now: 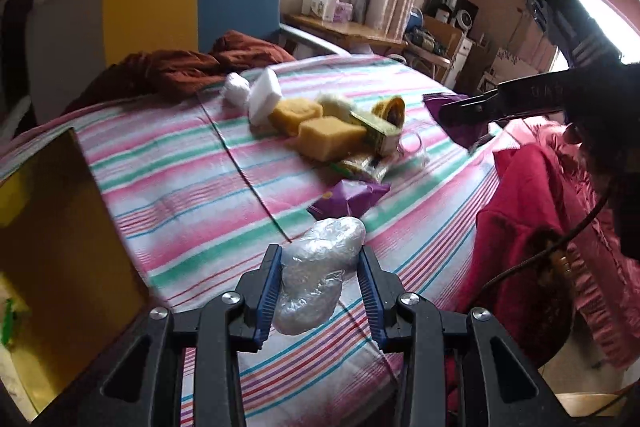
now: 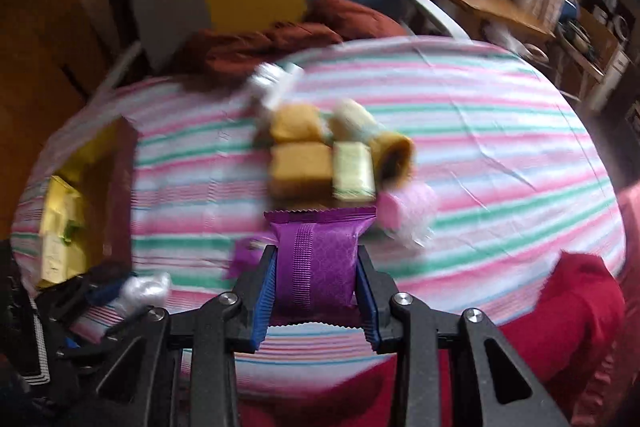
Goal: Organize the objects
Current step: 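Carry the plastic bag and purple packet to the gold tray and release both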
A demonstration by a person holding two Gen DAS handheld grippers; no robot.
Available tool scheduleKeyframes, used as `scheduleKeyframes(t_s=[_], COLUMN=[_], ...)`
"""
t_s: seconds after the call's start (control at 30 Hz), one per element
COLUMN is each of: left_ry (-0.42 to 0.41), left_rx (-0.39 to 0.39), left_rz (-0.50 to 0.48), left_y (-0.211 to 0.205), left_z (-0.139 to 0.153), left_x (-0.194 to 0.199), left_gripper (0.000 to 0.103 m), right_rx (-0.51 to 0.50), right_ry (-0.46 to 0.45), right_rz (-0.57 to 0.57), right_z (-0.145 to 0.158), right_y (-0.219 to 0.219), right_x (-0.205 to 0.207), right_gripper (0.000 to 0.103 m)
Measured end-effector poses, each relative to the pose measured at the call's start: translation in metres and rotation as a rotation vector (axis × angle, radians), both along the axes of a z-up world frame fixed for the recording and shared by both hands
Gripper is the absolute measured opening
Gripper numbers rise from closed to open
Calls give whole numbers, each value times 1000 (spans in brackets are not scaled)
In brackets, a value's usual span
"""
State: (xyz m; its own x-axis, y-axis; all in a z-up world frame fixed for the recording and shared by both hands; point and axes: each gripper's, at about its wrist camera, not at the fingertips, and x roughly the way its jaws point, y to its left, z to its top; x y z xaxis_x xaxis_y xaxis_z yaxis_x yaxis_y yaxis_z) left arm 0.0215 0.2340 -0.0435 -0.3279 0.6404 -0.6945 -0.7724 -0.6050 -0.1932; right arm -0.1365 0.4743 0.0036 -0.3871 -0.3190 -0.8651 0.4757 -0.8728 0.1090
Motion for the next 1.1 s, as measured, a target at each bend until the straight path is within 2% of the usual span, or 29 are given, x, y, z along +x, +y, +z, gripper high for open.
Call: scheduleKeyframes(t_s=[0.2,0.4,0.57,0.73,0.77,0.8,0.83,0.93,1.0,1.1], left_ry=[43,60,84,133,139,138,133,132,136,136], left_rx=[44,49,18,-33,-35,-42,-49,-15,-8,-9], left_rz=[134,386,559,654,675,691,707,770,804,840], left_y=[-45,-119,-175,-207,-212,-217,-220,-237,-244,-252], left_z=[24,38,39,43,44,43,43,47,47,43], left_x=[-9,-43,-78,-120,-128,-134,-138,-135,-127,-110], left_gripper=[38,39,39,40,42,51,62,77,84,86], right_rx=[-118,-196,-218,-219,-221,-215,-203,-173,-140,-88], right_ry=[36,3,-43,-109,-116,-116,-109,-64,12,143], right_rz=[152,342,475,606,618,630,641,655,656,613], right_z=[9,6,-9,-31,-34,-38,-40,-40,-37,-31], right_y=[-61,-142,-213,-273,-280,-288,-293,-298,-295,-292], right_x=[17,41,65,99,105,111,118,128,137,143], right_gripper=[36,36,36,41,47,50,50,52,55,60])
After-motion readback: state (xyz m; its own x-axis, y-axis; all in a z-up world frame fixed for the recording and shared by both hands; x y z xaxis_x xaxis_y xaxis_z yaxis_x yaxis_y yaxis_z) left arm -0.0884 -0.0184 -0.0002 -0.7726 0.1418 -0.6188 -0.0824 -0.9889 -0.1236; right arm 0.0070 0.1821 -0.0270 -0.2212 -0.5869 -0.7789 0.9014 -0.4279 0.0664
